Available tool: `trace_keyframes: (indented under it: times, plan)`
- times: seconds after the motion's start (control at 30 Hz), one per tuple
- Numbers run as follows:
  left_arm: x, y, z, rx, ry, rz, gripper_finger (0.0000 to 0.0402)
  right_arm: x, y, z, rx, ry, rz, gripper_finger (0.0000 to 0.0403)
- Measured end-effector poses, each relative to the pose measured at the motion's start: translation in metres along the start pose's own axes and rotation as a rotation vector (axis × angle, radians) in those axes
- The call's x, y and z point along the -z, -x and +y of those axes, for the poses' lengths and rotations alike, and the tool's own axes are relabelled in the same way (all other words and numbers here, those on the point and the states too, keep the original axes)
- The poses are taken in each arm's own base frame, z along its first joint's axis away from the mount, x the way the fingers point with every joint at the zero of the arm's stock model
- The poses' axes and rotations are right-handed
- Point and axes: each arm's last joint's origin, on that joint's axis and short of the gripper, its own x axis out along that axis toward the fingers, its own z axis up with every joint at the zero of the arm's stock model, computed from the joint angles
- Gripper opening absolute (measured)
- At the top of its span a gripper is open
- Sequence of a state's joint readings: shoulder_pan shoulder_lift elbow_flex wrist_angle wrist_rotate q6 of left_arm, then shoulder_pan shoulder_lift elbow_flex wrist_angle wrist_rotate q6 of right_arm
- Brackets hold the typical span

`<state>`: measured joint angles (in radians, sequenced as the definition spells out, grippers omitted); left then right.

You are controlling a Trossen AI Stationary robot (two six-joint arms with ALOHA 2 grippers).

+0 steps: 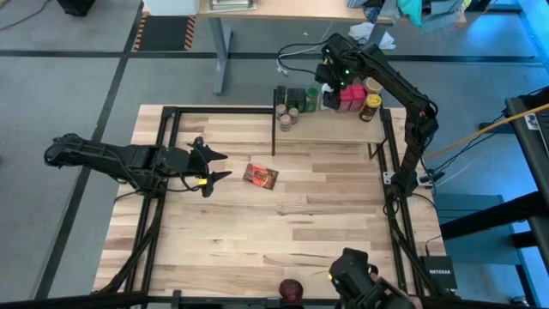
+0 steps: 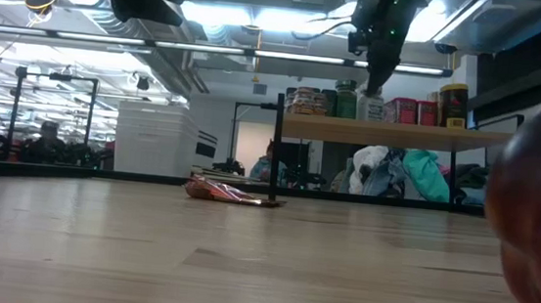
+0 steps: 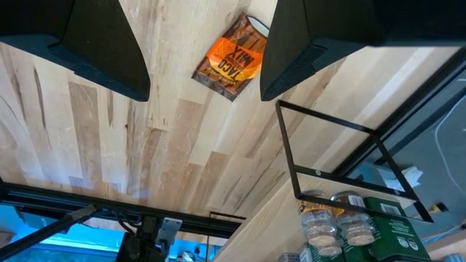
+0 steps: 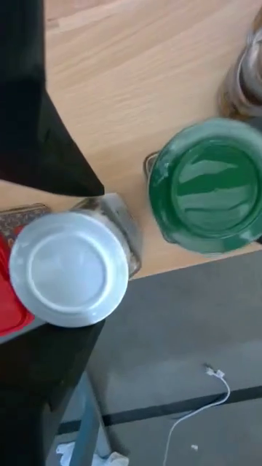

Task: Shelf spices
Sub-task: Put the white seasoning can on the shelf

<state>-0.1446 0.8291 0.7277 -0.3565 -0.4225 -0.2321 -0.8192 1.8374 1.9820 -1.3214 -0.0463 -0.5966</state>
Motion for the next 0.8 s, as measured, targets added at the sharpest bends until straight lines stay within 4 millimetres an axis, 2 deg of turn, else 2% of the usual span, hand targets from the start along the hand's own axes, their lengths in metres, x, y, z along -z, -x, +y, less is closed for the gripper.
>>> trace_keyframes:
  times: [0.1,0.2,0.43,0.67,0.8]
  plan:
    - [0.0,0.0,-0.0001,0.001,0.0,0.0,0.0255,0.0003,0.0013,0.0011,-0.017,0.014,-0.007,0.0231]
    - [0.0,-0.0001,0.0,0.0,-0.002,0.0,0.0255,-0.0007,0.0016,0.0011,-0.012,0.016,-0.014,0.0213]
    - [0.0,0.0,-0.0001,0.001,0.001,0.0,0.0255,-0.0004,0.0012,0.0011,-0.014,-0.018,-0.01,0.0232]
    - [0.0,0.0,-0.0001,0.001,0.004,0.0,0.0255,-0.0002,0.0009,0.0007,-0.016,-0.081,-0.01,0.0217]
    - [0.0,0.0,-0.0001,0.001,0.004,0.0,0.0255,-0.0006,0.0004,0.0011,-0.032,-0.105,-0.019,0.0228]
